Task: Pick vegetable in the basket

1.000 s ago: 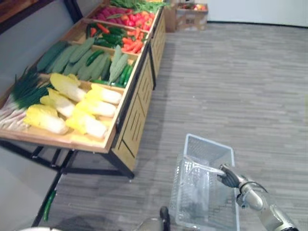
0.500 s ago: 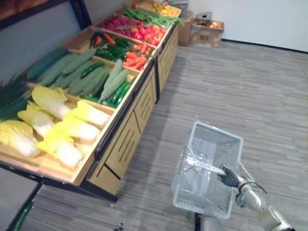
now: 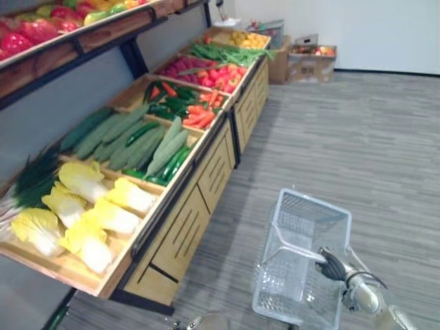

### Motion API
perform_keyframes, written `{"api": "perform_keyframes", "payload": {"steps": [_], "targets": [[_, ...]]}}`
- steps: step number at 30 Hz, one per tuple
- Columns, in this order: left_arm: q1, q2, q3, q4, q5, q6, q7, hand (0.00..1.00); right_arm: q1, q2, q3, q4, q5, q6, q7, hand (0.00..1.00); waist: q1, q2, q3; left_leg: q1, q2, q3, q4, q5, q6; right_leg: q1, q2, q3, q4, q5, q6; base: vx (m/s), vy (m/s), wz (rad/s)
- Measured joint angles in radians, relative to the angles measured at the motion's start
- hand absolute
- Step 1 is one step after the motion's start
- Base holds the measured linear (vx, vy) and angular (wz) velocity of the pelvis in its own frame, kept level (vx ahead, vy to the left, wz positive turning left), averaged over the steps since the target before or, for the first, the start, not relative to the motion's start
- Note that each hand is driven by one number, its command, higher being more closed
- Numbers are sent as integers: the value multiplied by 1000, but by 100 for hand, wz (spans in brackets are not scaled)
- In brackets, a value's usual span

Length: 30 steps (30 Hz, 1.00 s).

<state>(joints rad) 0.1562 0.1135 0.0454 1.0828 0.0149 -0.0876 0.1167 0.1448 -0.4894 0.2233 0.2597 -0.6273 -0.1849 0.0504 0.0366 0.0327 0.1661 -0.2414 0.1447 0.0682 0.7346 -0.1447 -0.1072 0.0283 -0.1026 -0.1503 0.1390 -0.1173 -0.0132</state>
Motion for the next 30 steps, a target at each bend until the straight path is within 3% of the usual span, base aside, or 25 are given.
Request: {"api": "perform_keyframes", "payload": {"steps": [2,5,7,8,10,12,16,20,21,22,24,26,28,30], "targets": [[4,1,0,0,4,3,1,0,7,0,-9,0,1,-2,-1,100,-8,2,0,23,-54,-37,-341,25,8,11,-1,4,18,-16,22,227,94,-15],[4,2,-7,0,10,2,7,0,23,-5,-35,1,0,2,-4,100,-15,6,1,47,-54,-87,-581,123,31,27,-12,7,37,-57,57,257,193,-2],[7,-8,-19,2,10,2,17,0,42,-17,-57,3,0,2,-12,100,-24,30,-3,63,-24,-67,-622,194,9,37,-15,10,62,-99,102,247,256,6],[5,-1,-21,2,11,2,18,0,44,1,-59,14,0,6,-15,100,-25,19,-6,78,-51,-45,-621,210,24,53,-42,19,60,-108,113,253,266,-10],[-1,31,-41,1,43,2,19,0,42,32,-47,11,0,-6,-17,100,-20,-35,-16,89,-108,12,-646,184,55,48,-103,59,19,-95,129,309,287,-37],[-7,39,-45,1,48,2,19,0,25,46,-35,12,-2,-15,-17,100,-15,-47,-17,93,-123,63,-646,169,72,22,-124,117,23,-58,148,239,207,-64],[-12,46,-54,2,50,2,20,0,-5,50,-18,13,-4,-19,-18,100,-9,-45,-17,180,-116,146,-668,129,97,-69,-117,210,221,-6,141,184,138,-68],[-16,59,-70,1,70,2,16,0,11,78,-40,13,-4,-13,-24,100,-38,-51,-24,246,-117,143,-678,109,119,-149,-112,214,442,88,138,189,84,-2],[-17,59,-70,1,70,2,16,0,14,81,-43,13,-4,-13,-24,100,-39,-51,-25,247,-115,139,-679,106,123,-154,-113,214,453,87,136,182,33,4],[-22,56,-69,2,70,3,15,0,15,84,-45,15,-4,-13,-23,100,-39,-50,-25,248,-114,136,-682,102,130,-168,-112,209,468,60,112,107,-22,7],[-38,56,-67,2,70,3,14,0,8,85,-50,27,-4,-13,-21,100,-39,-49,-24,247,-105,106,-683,99,133,-180,-84,193,457,-7,91,72,-52,23],[-46,50,-57,1,70,3,14,0,5,85,-50,32,-3,-10,-20,100,-43,-49,-24,247,-95,58,-677,84,130,-184,-52,191,415,-27,65,50,-165,59],[-45,47,-49,5,70,3,14,0,7,85,-49,32,-3,-9,-19,100,-52,-41,-19,244,-83,-2,-664,72,111,-183,-18,226,356,-29,62,32,-202,82],[-37,59,-46,14,69,3,15,0,10,86,-38,31,-1,-10,-17,100,-56,-67,-29,232,-83,-85,-646,60,77,-178,2,326,246,-22,71,52,-348,113]]}}
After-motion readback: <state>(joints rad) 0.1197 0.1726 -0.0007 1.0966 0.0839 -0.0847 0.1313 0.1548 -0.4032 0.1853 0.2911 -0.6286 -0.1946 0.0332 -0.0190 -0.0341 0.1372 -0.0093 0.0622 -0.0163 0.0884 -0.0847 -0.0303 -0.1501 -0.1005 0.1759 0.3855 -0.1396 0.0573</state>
